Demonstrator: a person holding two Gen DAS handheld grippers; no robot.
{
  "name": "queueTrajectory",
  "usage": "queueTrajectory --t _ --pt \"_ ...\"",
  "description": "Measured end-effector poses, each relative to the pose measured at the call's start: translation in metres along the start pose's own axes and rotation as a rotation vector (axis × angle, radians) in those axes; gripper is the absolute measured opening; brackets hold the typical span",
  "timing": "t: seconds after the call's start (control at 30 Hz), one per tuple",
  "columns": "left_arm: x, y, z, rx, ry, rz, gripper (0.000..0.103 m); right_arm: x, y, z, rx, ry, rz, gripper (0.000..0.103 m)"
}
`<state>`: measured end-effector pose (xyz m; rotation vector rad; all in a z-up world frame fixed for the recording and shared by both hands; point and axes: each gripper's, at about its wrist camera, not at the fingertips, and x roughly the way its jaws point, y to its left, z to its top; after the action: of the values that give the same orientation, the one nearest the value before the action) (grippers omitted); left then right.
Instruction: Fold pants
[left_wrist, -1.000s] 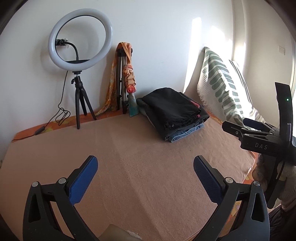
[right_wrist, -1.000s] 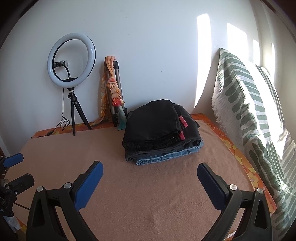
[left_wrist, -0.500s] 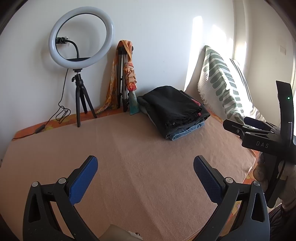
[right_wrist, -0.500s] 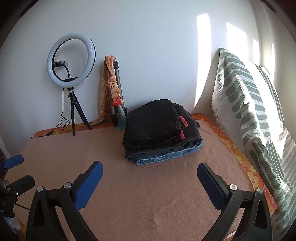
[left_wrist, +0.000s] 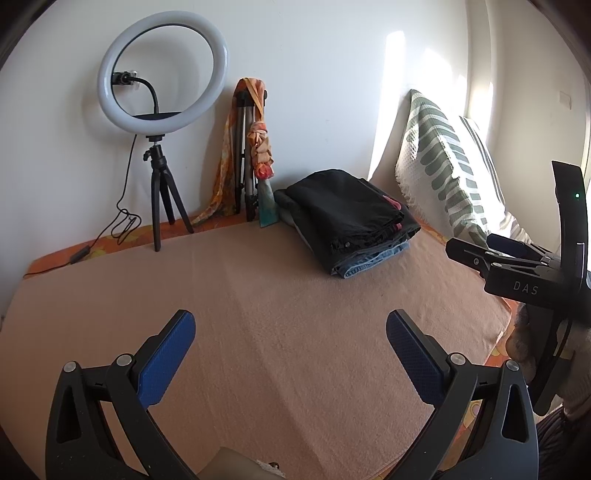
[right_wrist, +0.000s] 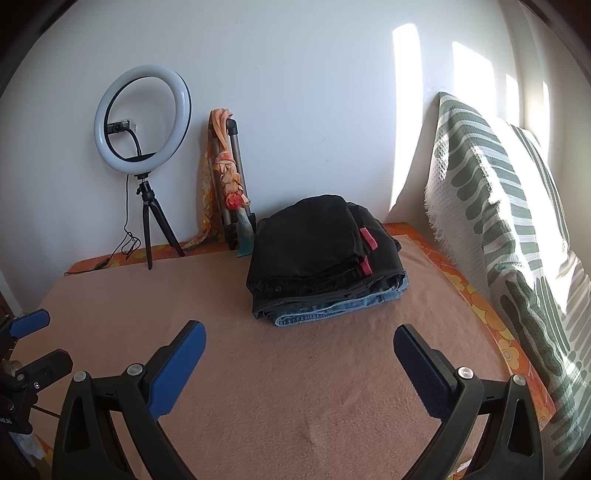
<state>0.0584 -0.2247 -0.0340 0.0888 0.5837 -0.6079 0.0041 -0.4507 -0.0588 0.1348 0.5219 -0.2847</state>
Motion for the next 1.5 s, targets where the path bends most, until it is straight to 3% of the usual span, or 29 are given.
queueTrajectory --t 1.5 --pt "-0.0004 -0.0043 -0.0012 0.019 0.005 -0.008 0.103 0.0012 0.0044 -0.0031 0.003 0.004 0.008 0.103"
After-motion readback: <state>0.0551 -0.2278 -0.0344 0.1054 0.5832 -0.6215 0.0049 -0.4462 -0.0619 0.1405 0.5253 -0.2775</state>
